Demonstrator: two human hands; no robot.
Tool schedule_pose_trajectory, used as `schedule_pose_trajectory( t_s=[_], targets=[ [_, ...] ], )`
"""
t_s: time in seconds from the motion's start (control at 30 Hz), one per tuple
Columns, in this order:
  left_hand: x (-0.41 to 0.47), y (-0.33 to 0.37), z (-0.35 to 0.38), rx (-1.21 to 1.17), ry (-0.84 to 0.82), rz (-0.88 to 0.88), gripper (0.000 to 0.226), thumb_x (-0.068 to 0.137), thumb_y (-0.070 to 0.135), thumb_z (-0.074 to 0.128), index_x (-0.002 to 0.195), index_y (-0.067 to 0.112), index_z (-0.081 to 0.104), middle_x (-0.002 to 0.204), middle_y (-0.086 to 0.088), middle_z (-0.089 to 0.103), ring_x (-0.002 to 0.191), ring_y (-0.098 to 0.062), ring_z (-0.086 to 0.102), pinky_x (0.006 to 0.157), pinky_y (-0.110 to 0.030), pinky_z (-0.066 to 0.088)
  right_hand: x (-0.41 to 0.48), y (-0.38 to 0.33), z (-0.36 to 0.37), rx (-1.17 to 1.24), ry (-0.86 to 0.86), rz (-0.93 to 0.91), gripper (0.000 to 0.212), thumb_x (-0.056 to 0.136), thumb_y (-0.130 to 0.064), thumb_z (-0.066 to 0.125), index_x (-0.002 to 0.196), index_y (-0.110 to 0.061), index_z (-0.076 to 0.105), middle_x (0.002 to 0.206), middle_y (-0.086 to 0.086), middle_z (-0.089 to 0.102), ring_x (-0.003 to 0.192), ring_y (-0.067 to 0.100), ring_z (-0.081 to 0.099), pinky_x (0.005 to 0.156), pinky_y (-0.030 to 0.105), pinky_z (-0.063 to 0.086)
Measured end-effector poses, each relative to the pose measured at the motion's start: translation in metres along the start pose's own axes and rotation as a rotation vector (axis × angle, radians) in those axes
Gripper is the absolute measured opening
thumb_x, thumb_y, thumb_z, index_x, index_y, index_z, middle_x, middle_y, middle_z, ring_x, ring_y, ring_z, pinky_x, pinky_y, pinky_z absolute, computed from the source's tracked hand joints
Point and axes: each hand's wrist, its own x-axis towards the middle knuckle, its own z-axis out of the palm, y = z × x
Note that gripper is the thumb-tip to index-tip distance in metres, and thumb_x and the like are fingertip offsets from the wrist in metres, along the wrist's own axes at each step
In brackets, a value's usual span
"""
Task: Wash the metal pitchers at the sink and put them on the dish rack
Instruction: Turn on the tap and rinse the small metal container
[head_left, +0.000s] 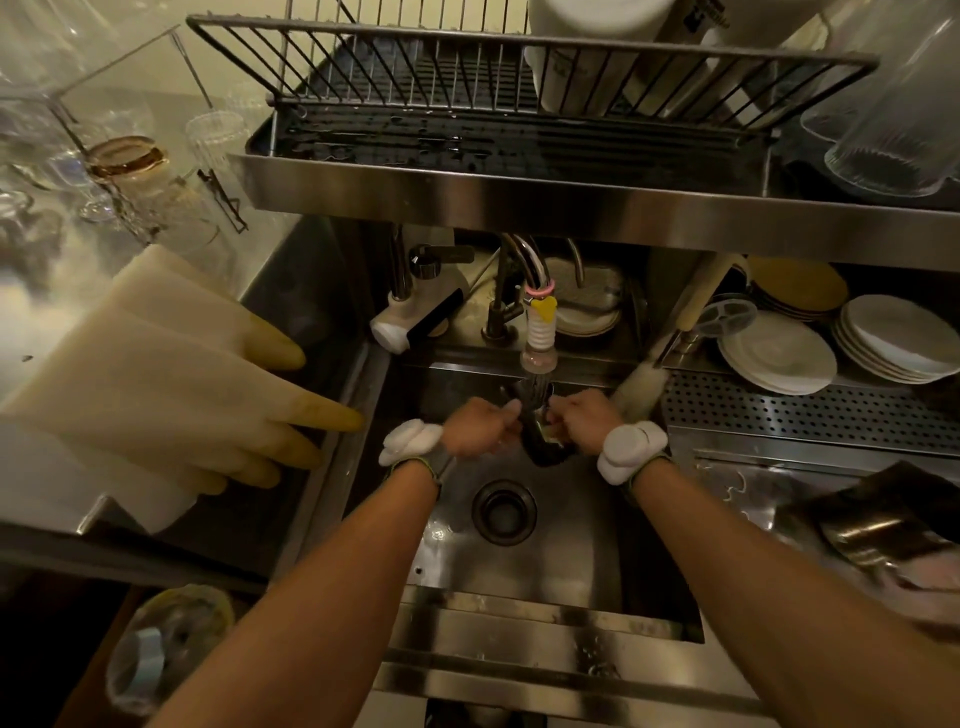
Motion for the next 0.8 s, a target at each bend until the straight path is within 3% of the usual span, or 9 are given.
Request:
schedule_pose_trajectory(
  t_s=[0.1, 0.23, 0.33, 0.43, 0.53, 0.63, 0.73, 0.8],
  targets=[
    [-0.001, 0.006, 0.007, -0.219, 0.015, -0.077, 0.061, 0.100, 0.047, 0.030, 0.118, 0.000, 0.063, 0.118, -0.015, 0.067, 0.087, -0.021, 0.065, 0.055, -0.022, 0.047, -0.005, 0.002, 0.023, 0.282, -0.012, 0.027, 0.029, 0.097, -0.020, 0.048, 0.078, -0.007, 0.065, 0.075, 0.010, 0.063, 0.070, 0.023, 0.058, 0.065, 0.032, 0.045],
    [0.002, 0.008, 0.011, -0.398, 0.098, -0.166, 0.054, 0.097, 0.050, 0.038, 0.122, 0.008, 0.061, 0.119, -0.013, 0.066, 0.095, -0.022, 0.063, 0.064, -0.027, 0.044, -0.011, 0.005, 0.037, 0.318, -0.026, -0.118, 0.025, 0.094, -0.015, 0.054, 0.096, 0.004, 0.070, 0.088, 0.018, 0.065, 0.082, 0.024, 0.059, 0.069, 0.031, 0.044],
    [0.009, 0.004, 0.014, -0.499, 0.130, -0.236, 0.054, 0.090, 0.051, 0.052, 0.124, 0.009, 0.057, 0.118, -0.011, 0.065, 0.094, -0.023, 0.064, 0.064, -0.032, 0.047, -0.013, 0.009, 0.040, 0.153, -0.011, -0.242, 0.019, 0.090, -0.014, 0.061, 0.093, -0.001, 0.074, 0.085, 0.013, 0.070, 0.075, 0.016, 0.061, 0.070, 0.031, 0.046],
    [0.014, 0.003, 0.018, -0.527, 0.130, -0.262, 0.052, 0.087, 0.050, 0.059, 0.115, 0.006, 0.057, 0.105, -0.012, 0.068, 0.078, -0.021, 0.064, 0.056, -0.033, 0.049, -0.012, 0.012, 0.040, 0.114, 0.011, -0.269, 0.014, 0.086, -0.009, 0.065, 0.090, 0.001, 0.075, 0.087, 0.018, 0.072, 0.076, 0.022, 0.065, 0.072, 0.032, 0.053],
    [0.017, 0.003, 0.020, -0.483, 0.111, -0.224, 0.046, 0.088, 0.043, 0.060, 0.110, 0.002, 0.062, 0.098, -0.016, 0.068, 0.079, -0.025, 0.064, 0.055, -0.036, 0.053, -0.015, 0.014, 0.039, 0.146, 0.020, -0.285, 0.012, 0.084, -0.007, 0.066, 0.085, 0.002, 0.074, 0.085, 0.021, 0.072, 0.075, 0.024, 0.068, 0.068, 0.023, 0.054],
    [0.019, 0.003, 0.023, -0.537, 0.074, -0.209, 0.030, 0.092, 0.027, 0.059, 0.101, -0.001, 0.065, 0.081, -0.013, 0.064, 0.075, -0.025, 0.063, 0.069, -0.047, 0.059, -0.014, 0.014, 0.035, 0.079, 0.000, -0.286, 0.015, 0.085, -0.009, 0.066, 0.081, 0.003, 0.073, 0.078, 0.020, 0.070, 0.071, 0.024, 0.064, 0.062, 0.026, 0.049],
    [0.019, 0.001, 0.026, -0.534, 0.096, -0.182, 0.018, 0.094, 0.016, 0.056, 0.085, 0.002, 0.064, 0.076, -0.010, 0.062, 0.068, -0.020, 0.061, 0.063, -0.039, 0.057, -0.013, 0.015, 0.030, 0.004, -0.063, -0.286, 0.016, 0.084, -0.017, 0.070, 0.077, -0.004, 0.075, 0.066, 0.005, 0.065, 0.060, 0.012, 0.057, 0.055, 0.017, 0.043],
    [0.018, -0.003, 0.023, -0.452, 0.126, -0.121, 0.026, 0.096, 0.015, 0.052, 0.073, 0.008, 0.062, 0.072, -0.005, 0.063, 0.061, -0.013, 0.060, 0.057, -0.030, 0.049, -0.010, 0.024, 0.024, -0.017, -0.067, -0.257, 0.020, 0.079, -0.028, 0.075, 0.063, -0.017, 0.071, 0.060, -0.002, 0.062, 0.053, 0.005, 0.053, 0.054, 0.016, 0.043]
  ],
)
